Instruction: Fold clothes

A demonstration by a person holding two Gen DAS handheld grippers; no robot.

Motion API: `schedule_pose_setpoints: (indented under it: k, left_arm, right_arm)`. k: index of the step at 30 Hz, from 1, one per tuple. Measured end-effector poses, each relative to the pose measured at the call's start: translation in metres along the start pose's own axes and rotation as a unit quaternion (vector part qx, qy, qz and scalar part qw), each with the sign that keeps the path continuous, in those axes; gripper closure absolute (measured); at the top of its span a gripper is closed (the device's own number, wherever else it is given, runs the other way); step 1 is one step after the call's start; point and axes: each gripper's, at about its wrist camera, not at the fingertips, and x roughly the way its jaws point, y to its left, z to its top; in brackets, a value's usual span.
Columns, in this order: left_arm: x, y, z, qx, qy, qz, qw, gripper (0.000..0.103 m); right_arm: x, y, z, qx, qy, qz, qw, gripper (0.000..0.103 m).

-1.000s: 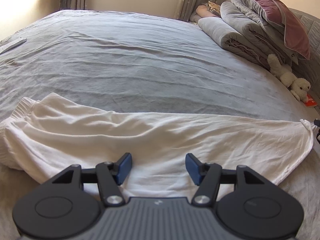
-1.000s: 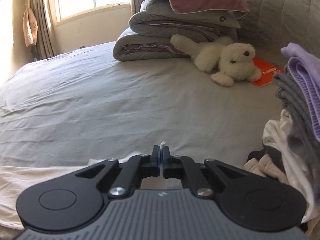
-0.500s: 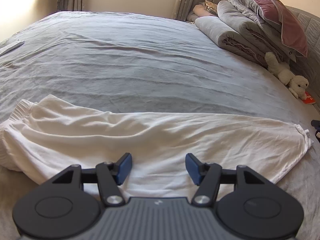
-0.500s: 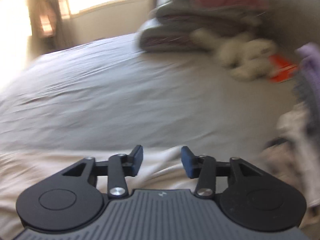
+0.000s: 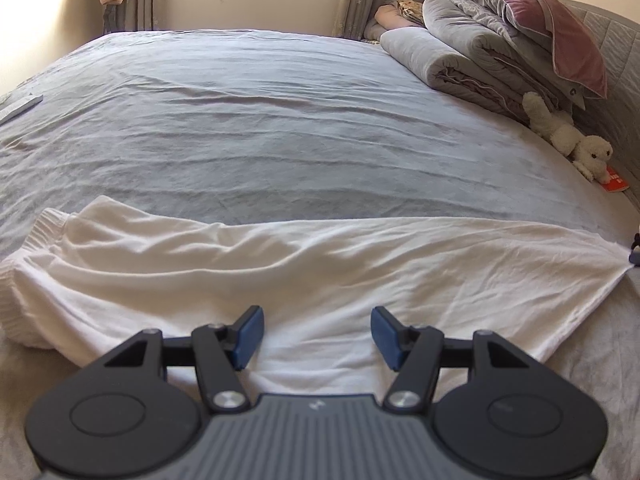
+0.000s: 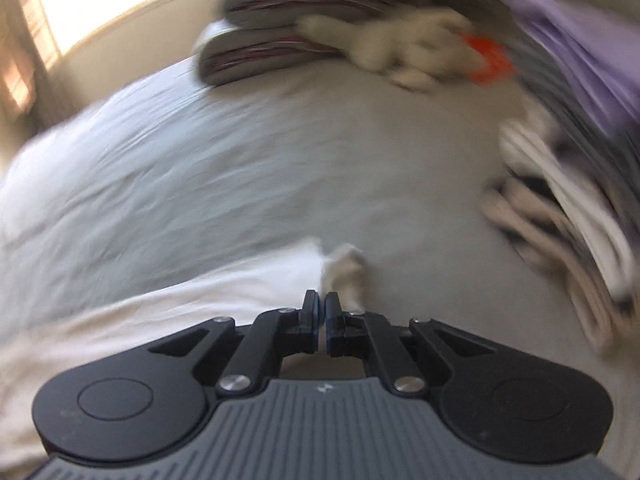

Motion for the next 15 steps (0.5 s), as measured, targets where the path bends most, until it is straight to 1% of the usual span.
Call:
schedule_pose_setpoints:
  k: [1,3,5,6,8,10,11,12,13,14,15]
  left_arm:
    - [-0.002,0.001,0.000,-0.002,0.001,-0.003,1.0000,0.042]
    - [-0.009,0.004,0.000,-0.009,0.001,-0.011,0.9999,0.042]
    - [-0.020,0.006,-0.002,-0.018,0.002,-0.023,0.9996,0.042]
    - [-0.025,0.007,-0.003,-0.022,0.003,-0.029,0.9993,0.042]
    - [-0.038,0.008,-0.009,-0.027,0.010,-0.043,0.9986,0.042]
    - [-0.050,0.008,-0.014,-0.032,0.018,-0.058,0.9977,0.042]
    - [-0.056,0.008,-0.019,-0.033,0.023,-0.064,0.9971,0.043]
    - [-0.061,0.007,-0.023,-0.031,0.027,-0.073,0.9965,0.043]
    - [-0.064,0.006,-0.028,-0.026,0.030,-0.082,0.9958,0.043]
    - [-0.066,0.005,-0.033,-0.018,0.034,-0.087,0.9954,0.043]
    - [-0.067,0.004,-0.037,-0.011,0.038,-0.092,0.9950,0.043]
  right_arm:
    - [0.000,-0.008,-0.001,0.015,0.006,-0.002,1.000,0.100]
    - [0.000,-0.013,-0.002,0.014,0.003,0.000,1.000,0.099]
    - [-0.005,-0.018,-0.001,0.033,-0.005,0.009,0.999,0.087]
    - [-0.007,-0.023,0.000,0.048,-0.007,0.017,0.999,0.086]
    - [-0.003,-0.026,0.001,0.065,0.006,0.041,0.997,0.086]
    - [0.004,-0.024,-0.002,0.059,0.030,0.048,0.997,0.086]
    - [0.007,-0.020,-0.005,0.045,0.039,0.046,0.997,0.086]
    - [0.010,-0.015,-0.007,0.030,0.046,0.043,0.998,0.085]
    - [0.011,-0.010,-0.008,0.012,0.042,0.039,0.998,0.084]
    - [0.012,-0.006,-0.009,0.001,0.038,0.038,0.999,0.082]
    - [0.012,-0.004,-0.009,0.000,0.036,0.044,0.998,0.069]
